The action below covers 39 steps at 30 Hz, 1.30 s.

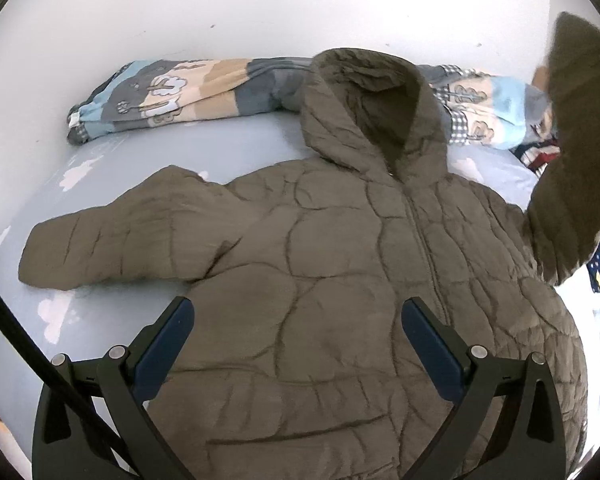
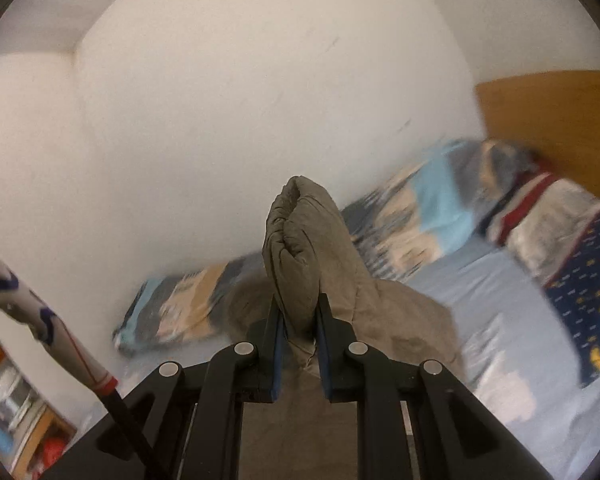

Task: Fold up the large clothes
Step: 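Grasp the brown jacket's sleeve cuff with the right gripper and lift it, then fold the held sleeve across the jacket body and release with the right gripper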

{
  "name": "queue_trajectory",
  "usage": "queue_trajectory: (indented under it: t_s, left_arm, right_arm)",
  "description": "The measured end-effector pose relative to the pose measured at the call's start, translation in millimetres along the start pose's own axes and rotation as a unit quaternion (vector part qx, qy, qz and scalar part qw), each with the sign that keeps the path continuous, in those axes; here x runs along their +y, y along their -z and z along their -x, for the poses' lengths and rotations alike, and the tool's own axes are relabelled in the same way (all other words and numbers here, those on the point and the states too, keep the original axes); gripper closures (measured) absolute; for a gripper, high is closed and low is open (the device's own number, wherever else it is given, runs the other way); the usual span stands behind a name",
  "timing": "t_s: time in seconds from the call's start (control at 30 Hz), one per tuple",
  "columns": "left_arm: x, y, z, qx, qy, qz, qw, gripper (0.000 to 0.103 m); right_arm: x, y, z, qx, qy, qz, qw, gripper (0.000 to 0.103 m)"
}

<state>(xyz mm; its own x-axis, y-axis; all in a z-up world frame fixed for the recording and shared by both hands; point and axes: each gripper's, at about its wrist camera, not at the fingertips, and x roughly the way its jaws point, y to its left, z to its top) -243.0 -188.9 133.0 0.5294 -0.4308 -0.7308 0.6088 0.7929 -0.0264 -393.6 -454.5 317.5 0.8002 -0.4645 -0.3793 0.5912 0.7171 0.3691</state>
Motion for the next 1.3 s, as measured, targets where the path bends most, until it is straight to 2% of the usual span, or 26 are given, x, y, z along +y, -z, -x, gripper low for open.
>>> queue_trajectory:
  t_s: [0.27, 0.47, 0.57, 0.63, 0.7, 0.8, 0.9, 0.97, 1.07, 1.17, 1.23, 1.3]
  left_arm:
    - [15.8, -2.7, -1.5, -0.001, -0.020, 0.026, 0.9995, 0.000]
    - [24.7, -3.6, -4.3, 0.003, -0.029, 0.046, 0.9985, 0.000]
    - [24.6, -5.1, -4.8, 0.001, -0.031, 0.048, 0.9984, 0.000]
    - [24.2, -5.7, -6.5, 0.000, -0.034, 0.048, 0.9983, 0.000]
    - [24.3, -7.6, -8.9, 0.001, -0.034, 0.050, 0.9981, 0.000]
    - [24.2, -12.7, -12.6, -0.002, -0.040, 0.055, 0.9977, 0.000]
    - [24.0, -18.3, -18.2, -0.003, -0.041, 0.063, 0.9972, 0.000]
    - [22.6, -20.8, -26.4, 0.005, -0.036, 0.066, 0.9972, 0.000]
    - [14.3, -21.9, -45.5, 0.033, -0.021, 0.060, 0.9974, 0.000]
    - [-1.2, -21.3, -65.2, 0.051, -0.025, 0.032, 0.9979, 0.000]
    - [-10.3, -17.8, -83.1, 0.078, -0.024, 0.018, 0.9965, 0.000]
    - [-14.4, -12.7, -103.5, 0.114, -0.029, 0.016, 0.9930, 0.000]
  right_arm:
    - [47.4, 80.2, -90.1, 0.116, -0.056, 0.030, 0.991, 0.088]
    - [63.5, 161.2, -160.3, 0.220, -0.063, 0.052, 0.972, 0.087]
    - [69.5, 195.2, -171.2, 0.265, -0.081, 0.048, 0.960, 0.076]
    - [72.6, 199.5, -172.5, 0.275, -0.089, 0.058, 0.955, 0.058]
    - [78.3, 193.3, -166.2, 0.266, -0.103, 0.067, 0.956, 0.054]
    - [81.8, 168.5, -146.5, 0.229, -0.128, 0.063, 0.963, 0.052]
    - [60.7, 141.1, -135.9, 0.191, -0.096, 0.046, 0.976, 0.052]
    - [35.7, 128.0, -136.7, 0.185, -0.056, 0.019, 0.981, 0.052]
    - [-15.6, 115.9, -144.0, 0.191, 0.036, -0.025, 0.981, 0.052]
    - [-68.7, 114.5, -148.1, 0.205, 0.096, -0.064, 0.972, 0.053]
    - [-105.5, 122.8, -156.0, 0.227, 0.145, -0.084, 0.959, 0.057]
    - [-130.7, 136.0, -161.6, 0.253, 0.176, -0.093, 0.947, 0.060]
